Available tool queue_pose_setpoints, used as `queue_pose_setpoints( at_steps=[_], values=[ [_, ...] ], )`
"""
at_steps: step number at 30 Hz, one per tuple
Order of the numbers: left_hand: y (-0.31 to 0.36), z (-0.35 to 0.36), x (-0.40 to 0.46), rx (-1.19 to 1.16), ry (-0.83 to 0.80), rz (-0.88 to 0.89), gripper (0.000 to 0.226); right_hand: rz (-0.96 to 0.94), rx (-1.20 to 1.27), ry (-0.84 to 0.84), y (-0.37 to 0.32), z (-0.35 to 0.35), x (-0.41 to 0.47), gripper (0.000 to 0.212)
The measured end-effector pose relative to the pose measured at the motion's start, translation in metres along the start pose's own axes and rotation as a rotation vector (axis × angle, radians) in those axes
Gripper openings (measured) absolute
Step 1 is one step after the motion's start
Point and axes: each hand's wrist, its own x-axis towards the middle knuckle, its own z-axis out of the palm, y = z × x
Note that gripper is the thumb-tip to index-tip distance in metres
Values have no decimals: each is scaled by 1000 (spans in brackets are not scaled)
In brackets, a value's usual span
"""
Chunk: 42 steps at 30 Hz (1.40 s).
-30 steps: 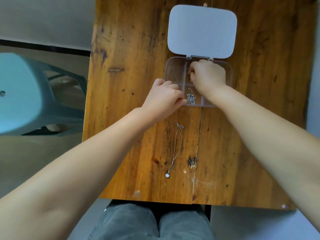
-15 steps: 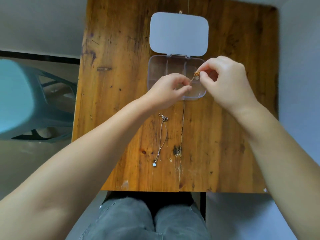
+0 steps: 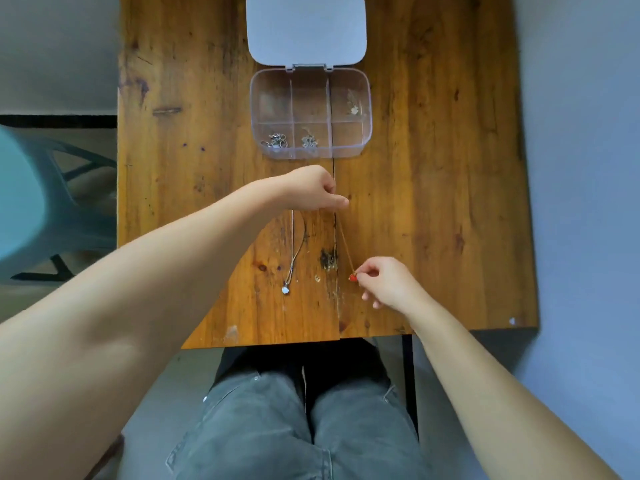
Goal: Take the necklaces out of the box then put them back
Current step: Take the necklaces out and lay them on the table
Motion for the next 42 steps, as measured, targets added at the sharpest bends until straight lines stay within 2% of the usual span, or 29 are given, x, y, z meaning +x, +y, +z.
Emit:
queue_pose_setpoints(
  at_steps=[4, 8, 12, 15, 17, 18, 22, 27, 31, 34, 37, 40, 42],
  values=[
    [6, 12, 10, 322, 132, 167, 32, -33, -137, 128, 4, 20, 3, 15],
    [9, 23, 18, 504, 206, 280, 24, -85, -324, 201, 7, 22, 5, 18],
    [4, 23, 16, 484, 271, 307, 28, -92, -387, 149, -2, 2, 8, 14],
    [-6, 7, 10, 494, 478, 359, 28, -173, -405, 299, -35, -40, 22, 15],
    [-16, -8, 10, 496, 624, 328, 28, -284, -384, 444, -68, -72, 38, 18],
    [-22, -16, 11, 488, 648, 295, 30, -353, -368, 503, -86, -86, 48, 19],
    [-43, -34, 20, 395, 511, 271, 32, -503, -480, 595, -148, -122, 97, 32],
    [-49, -34, 21, 307, 493, 337, 33, -432, -1008, 529, -172, -120, 135, 30],
    [-50, -33, 21, 269, 509, 350, 31, -406, -1186, 485, -171, -118, 134, 27],
    [-50, -32, 21, 260, 523, 354, 31, -388, -1193, 433, -172, -118, 129, 23],
    [-50, -32, 20, 256, 519, 355, 30, -412, -1065, 431, -172, -119, 121, 21],
    [-46, -33, 19, 254, 490, 307, 32, -458, -774, 471, -170, -124, 110, 20],
    [-38, -39, 18, 129, 539, 247, 41, -472, -497, 477, -169, -129, 96, 19]
  ],
)
